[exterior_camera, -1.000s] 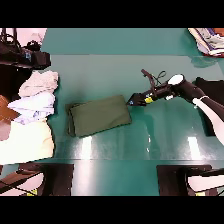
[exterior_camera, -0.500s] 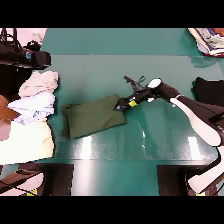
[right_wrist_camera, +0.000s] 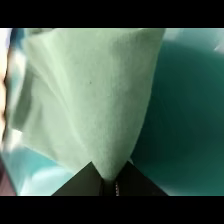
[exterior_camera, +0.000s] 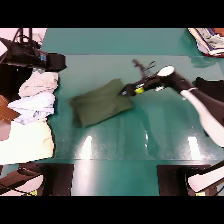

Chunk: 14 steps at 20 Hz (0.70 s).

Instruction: Fold the shirts.

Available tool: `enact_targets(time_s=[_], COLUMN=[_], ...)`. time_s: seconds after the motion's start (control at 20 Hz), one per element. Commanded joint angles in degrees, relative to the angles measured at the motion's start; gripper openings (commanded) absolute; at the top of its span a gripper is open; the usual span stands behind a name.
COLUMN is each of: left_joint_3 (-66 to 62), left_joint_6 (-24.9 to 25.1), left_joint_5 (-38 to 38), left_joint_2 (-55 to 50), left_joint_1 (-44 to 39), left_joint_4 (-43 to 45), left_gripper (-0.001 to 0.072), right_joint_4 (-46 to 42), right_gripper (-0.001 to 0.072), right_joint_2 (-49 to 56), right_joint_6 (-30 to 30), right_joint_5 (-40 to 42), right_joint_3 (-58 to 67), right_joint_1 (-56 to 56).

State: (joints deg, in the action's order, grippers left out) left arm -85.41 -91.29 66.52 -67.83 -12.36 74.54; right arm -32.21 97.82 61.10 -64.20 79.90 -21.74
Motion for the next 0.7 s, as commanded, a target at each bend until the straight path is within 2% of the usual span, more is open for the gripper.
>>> enact_targets(time_s=[0.0,0.35,0.65], left_joint_3=[0.0,0.0,0.0], left_joint_6=[-0.4,-3.3,-3.5], left_joint_5=[-0.6,-10.3,-12.0], left_joint_2=[0.0,0.0,0.0], left_joint_1=[-5.3,-14.4,-15.3], left_joint_4=[-0.2,-0.2,-1.5], left_gripper=[0.0022,0.0022,0.0022], right_joint_4=[-2.7,-4.4,-3.9], right_gripper=[0.0017,0.0017,0.0017], right_joint_2=[-7.6,-16.8,-15.6], right_joint_6=[0.0,0.0,-0.1], right_joint_5=[0.2,8.6,12.6], right_joint_3=[-3.3,-4.2,-4.2], right_joint_1=[14.0,47.2,58.1])
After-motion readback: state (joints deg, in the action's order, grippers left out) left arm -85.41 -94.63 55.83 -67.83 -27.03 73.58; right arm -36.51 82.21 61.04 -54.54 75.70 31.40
